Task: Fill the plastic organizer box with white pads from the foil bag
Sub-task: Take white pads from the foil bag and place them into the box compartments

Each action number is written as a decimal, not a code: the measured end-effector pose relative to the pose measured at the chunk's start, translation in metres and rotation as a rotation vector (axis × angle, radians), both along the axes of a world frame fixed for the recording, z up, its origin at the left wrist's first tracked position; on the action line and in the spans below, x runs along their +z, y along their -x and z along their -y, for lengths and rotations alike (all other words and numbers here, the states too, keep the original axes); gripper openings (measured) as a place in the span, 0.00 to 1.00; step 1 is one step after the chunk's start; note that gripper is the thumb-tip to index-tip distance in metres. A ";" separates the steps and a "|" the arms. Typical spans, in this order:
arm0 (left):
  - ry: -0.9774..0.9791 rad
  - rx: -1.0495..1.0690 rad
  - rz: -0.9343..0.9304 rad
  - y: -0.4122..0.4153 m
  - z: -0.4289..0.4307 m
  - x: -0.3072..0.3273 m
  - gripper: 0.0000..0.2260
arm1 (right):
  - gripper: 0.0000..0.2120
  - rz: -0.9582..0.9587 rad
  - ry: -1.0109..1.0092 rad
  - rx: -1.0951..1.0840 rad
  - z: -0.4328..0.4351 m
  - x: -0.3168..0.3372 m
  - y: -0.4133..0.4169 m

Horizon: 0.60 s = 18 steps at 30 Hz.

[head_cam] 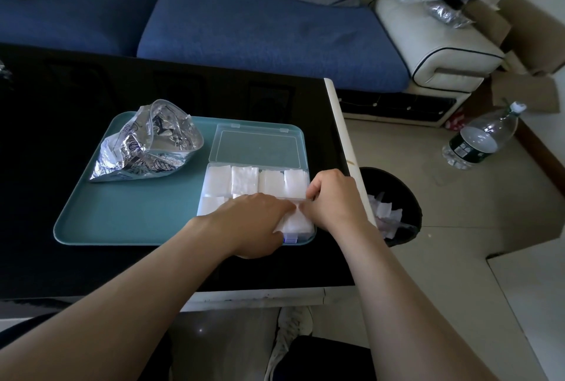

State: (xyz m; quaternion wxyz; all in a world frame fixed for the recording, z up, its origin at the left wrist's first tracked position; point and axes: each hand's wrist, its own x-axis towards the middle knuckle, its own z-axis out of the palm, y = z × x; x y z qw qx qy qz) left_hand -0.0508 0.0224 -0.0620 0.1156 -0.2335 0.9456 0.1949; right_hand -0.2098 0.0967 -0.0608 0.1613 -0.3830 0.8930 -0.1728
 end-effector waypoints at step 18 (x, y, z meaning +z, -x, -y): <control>-0.042 0.079 -0.030 0.000 -0.006 0.016 0.22 | 0.08 -0.003 -0.241 0.251 -0.005 0.024 -0.012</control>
